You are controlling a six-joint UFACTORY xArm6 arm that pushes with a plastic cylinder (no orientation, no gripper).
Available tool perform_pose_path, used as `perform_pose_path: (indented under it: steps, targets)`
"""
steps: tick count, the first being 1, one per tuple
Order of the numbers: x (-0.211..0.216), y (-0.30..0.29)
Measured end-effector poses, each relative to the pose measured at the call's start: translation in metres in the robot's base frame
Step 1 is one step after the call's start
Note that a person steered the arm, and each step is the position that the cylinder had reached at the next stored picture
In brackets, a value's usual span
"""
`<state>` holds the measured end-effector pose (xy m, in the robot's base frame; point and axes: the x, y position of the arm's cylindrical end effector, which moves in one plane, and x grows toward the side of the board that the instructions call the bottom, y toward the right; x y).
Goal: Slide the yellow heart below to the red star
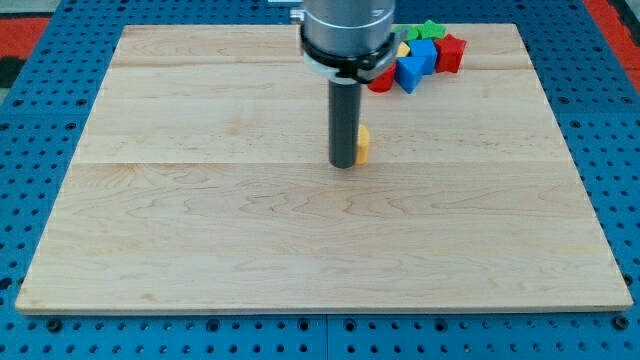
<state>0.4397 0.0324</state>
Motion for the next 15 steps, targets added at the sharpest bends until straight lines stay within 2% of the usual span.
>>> perform_pose_path:
  steps: [2,4,9,12,15]
  targets:
    - [-0.010,0.031]
    - [-0.011,-0.007]
    - [-0.068,0.024]
    - [-0.087,0.057]
    - [-0.088,0.094]
